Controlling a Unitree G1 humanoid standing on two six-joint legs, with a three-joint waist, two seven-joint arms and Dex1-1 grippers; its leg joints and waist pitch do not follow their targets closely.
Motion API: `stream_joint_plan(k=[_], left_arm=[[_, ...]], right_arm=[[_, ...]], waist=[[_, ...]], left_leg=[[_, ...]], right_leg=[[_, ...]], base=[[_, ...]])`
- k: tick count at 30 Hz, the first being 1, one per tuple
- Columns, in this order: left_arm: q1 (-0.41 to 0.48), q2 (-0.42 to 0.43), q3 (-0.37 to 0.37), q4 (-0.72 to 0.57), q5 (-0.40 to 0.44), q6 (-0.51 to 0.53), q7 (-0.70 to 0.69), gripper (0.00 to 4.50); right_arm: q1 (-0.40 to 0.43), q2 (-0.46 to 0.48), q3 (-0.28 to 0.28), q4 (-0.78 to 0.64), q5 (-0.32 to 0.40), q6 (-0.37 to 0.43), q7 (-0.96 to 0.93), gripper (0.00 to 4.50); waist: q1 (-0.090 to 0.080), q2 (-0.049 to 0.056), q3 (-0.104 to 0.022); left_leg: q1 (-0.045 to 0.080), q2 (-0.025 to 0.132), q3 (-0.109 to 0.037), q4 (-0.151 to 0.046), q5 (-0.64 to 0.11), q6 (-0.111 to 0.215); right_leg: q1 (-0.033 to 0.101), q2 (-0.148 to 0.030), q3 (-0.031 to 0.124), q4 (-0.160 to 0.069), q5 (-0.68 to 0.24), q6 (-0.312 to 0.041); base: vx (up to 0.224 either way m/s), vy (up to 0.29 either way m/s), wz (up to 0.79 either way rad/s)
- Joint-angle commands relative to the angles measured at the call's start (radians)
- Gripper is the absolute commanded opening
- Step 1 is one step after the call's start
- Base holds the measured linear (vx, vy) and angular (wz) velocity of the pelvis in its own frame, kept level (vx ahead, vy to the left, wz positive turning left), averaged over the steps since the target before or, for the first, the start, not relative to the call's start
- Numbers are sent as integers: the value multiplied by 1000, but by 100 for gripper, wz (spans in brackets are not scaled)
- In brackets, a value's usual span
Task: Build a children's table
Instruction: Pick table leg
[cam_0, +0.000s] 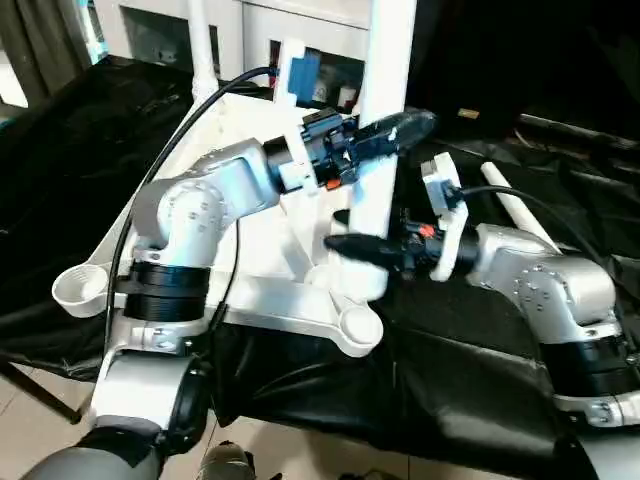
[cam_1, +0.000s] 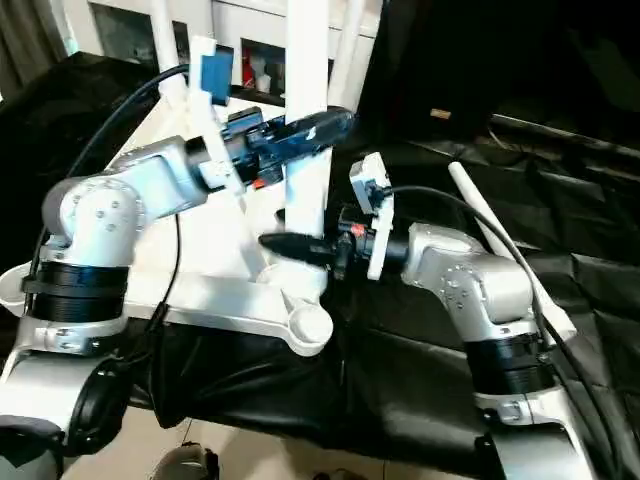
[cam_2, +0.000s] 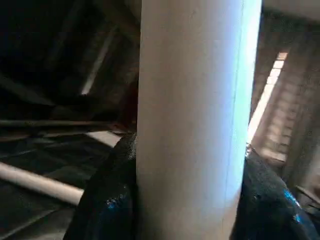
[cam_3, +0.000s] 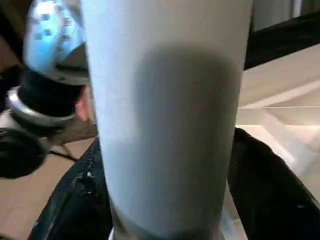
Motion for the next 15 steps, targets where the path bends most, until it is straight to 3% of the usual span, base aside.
stream_joint_plan(k=[1, 2, 5, 6, 8, 9, 10, 11, 15], left_arm=[[-19, 2, -15, -29, -46, 22, -60, 186], [-24, 2, -10, -23, -54, 26, -64, 186], [-36, 0, -3, 0, -58, 24, -65, 186], [-37, -2, -4, 7, -55, 20, -65, 186], [-37, -5, -3, 11, -53, 17, -59, 186], [-37, -8, 0, 12, -56, 19, -55, 221], [-36, -10, 3, 12, -58, 20, -51, 221], [-38, -12, 5, 14, -55, 19, -43, 242], [-48, -45, 11, 39, 43, -50, 114, 266]], right_arm=[[8, -33, -7, 3, -6, 20, -7, 271], [9, -35, -5, 3, -2, 27, -4, 252], [12, -30, -5, 1, -1, 38, -14, 230], [15, -27, -5, -1, -5, 38, -22, 226], [18, -22, -6, -5, -7, 37, -32, 211], [20, -18, -6, -7, -10, 34, -40, 203], [23, -12, -7, -9, -13, 31, -51, 203], [23, -10, -7, -9, -15, 28, -57, 202], [19, 44, -17, 18, -67, -24, -182, 196]], waist=[[-4, 11, -79], [-3, 19, -79], [-3, 20, -80], [-2, 27, -80], [-2, 26, -82], [-3, 24, -82], [-2, 29, -83], [-4, 26, -83], [-6, 26, -85]], left_leg=[[37, 33, -17, -70, -227, -61], [39, 34, -19, -71, -234, -68], [41, 33, -18, -70, -247, -77], [43, 33, -19, -71, -255, -81], [41, 34, -21, -72, -254, -86], [39, 33, -21, -72, -250, -87], [39, 33, -22, -72, -248, -87], [38, 32, -21, -71, -243, -86], [38, 33, -21, -71, -233, -93]], right_leg=[[41, -64, 35, -79, -239, -163], [39, -64, 35, -78, -247, -159], [36, -63, 35, -80, -242, -158], [35, -62, 35, -80, -238, -160], [38, -62, 34, -78, -227, -162], [39, -61, 33, -77, -216, -163], [40, -61, 33, -75, -208, -164], [40, -61, 34, -76, -199, -165], [41, -62, 33, -73, -173, -173]], base=[[0, 0, 0], [0, 0, 0], [0, 0, 0], [0, 0, 0], [0, 0, 0], [0, 0, 0], [0, 0, 0], [0, 0, 0], [0, 0, 0]])
